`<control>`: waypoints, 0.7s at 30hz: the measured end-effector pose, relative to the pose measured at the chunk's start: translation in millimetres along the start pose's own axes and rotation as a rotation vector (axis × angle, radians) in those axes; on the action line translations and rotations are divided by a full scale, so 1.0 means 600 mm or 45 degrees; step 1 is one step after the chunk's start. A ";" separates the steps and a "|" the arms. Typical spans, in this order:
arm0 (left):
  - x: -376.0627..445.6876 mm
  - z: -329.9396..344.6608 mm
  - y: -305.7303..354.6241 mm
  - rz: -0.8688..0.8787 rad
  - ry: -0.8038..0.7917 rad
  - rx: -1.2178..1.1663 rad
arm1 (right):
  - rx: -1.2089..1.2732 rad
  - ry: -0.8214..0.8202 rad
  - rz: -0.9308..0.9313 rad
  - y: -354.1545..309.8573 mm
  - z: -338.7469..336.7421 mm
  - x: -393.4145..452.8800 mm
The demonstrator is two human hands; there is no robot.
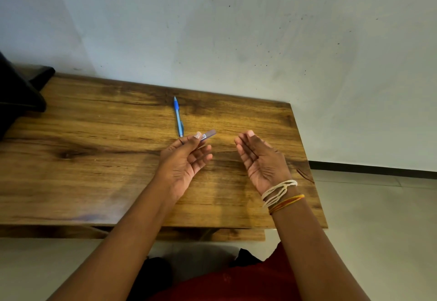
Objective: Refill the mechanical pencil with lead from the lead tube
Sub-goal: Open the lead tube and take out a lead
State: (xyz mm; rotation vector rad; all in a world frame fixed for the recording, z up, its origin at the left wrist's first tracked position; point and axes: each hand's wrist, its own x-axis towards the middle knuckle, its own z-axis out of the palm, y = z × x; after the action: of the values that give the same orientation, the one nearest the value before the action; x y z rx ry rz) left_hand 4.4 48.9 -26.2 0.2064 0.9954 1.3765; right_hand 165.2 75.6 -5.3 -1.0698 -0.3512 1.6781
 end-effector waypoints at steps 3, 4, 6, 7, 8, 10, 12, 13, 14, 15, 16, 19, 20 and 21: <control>0.000 0.002 -0.003 0.007 0.027 0.026 | 0.113 0.025 0.066 0.000 0.000 0.000; -0.001 0.003 -0.004 0.011 0.033 0.045 | 0.159 0.033 0.091 0.002 0.002 0.000; -0.001 0.005 -0.010 0.024 0.035 0.079 | 0.233 0.036 0.143 0.009 0.005 -0.001; -0.002 0.007 -0.013 0.033 0.034 0.094 | 0.252 0.030 0.169 0.013 0.007 -0.002; -0.002 0.008 -0.015 0.041 0.037 0.111 | 0.261 0.021 0.191 0.017 0.010 -0.003; -0.004 0.010 -0.019 0.058 0.053 0.154 | 0.267 0.004 0.214 0.025 0.016 -0.005; -0.005 0.010 -0.021 0.076 0.054 0.214 | 0.281 -0.006 0.216 0.027 0.019 -0.005; -0.005 0.009 -0.022 0.090 0.045 0.253 | 0.294 -0.008 0.214 0.027 0.018 -0.005; -0.006 0.009 -0.023 0.107 0.033 0.298 | 0.309 -0.008 0.213 0.026 0.018 -0.004; -0.006 0.008 -0.024 0.124 0.024 0.351 | 0.322 -0.007 0.211 0.025 0.017 -0.004; -0.006 0.008 -0.025 0.140 0.015 0.415 | 0.330 -0.005 0.209 0.024 0.016 -0.003; -0.006 0.007 -0.028 0.190 -0.014 0.615 | 0.334 0.007 0.202 0.023 0.014 -0.002; -0.005 0.006 -0.029 0.211 -0.011 0.675 | 0.332 0.014 0.200 0.022 0.014 -0.002; -0.004 0.006 -0.029 0.243 0.003 0.748 | 0.326 0.025 0.196 0.022 0.014 -0.001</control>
State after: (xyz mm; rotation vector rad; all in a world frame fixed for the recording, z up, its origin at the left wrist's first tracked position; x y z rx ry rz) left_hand 19.8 44.2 -34.5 0.7534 1.3925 1.2199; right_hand 150.5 72.1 -9.2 -0.9400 -0.0386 1.7921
